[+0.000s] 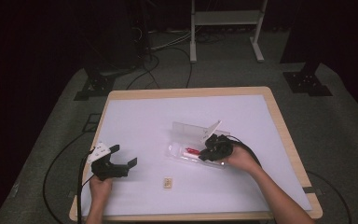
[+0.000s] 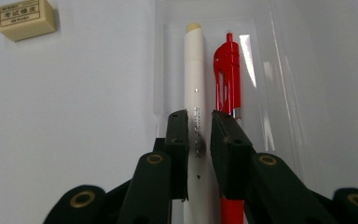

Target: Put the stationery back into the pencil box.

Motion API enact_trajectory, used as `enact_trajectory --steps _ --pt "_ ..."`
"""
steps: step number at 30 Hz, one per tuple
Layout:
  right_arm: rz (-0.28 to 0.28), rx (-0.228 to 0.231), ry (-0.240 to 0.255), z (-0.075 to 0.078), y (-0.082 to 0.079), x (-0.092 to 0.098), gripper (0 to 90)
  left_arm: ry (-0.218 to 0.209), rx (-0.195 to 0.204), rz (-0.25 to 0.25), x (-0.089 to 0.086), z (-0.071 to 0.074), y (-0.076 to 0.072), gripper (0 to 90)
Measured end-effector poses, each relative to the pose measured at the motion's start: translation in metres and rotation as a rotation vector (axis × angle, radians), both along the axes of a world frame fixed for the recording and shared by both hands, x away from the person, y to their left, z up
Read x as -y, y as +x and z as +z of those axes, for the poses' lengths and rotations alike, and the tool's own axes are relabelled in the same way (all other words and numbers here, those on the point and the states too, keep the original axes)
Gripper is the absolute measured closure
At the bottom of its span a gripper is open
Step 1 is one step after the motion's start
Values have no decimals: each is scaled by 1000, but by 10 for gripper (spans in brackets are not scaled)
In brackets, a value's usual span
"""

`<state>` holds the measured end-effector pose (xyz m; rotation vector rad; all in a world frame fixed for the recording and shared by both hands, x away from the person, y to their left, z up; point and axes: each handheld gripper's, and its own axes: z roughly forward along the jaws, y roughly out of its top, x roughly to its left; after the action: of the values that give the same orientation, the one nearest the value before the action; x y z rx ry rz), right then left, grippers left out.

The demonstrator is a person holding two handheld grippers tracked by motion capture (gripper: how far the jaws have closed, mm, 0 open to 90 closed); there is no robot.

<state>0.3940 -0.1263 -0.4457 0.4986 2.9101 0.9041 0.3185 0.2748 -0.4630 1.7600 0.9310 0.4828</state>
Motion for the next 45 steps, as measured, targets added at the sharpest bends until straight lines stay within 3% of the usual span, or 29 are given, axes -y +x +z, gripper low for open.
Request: enact_trajectory --steps 8,15,27,39,45 --pt "-13 12 33 10 -4 3 725 -1 0 1 0 0 0 0" --pt "18 32 57 21 -14 -3 673 1 0 0 0 0 0 0" --pt "70 2 86 28 -28 -18 543 3 -2 0 0 0 0 0" --pt "85 -25 124 32 -40 -33 390 6 -1 -1 0 0 0 0" --pt "115 -12 129 32 -47 -44 341 7 -1 -2 0 0 0 0"
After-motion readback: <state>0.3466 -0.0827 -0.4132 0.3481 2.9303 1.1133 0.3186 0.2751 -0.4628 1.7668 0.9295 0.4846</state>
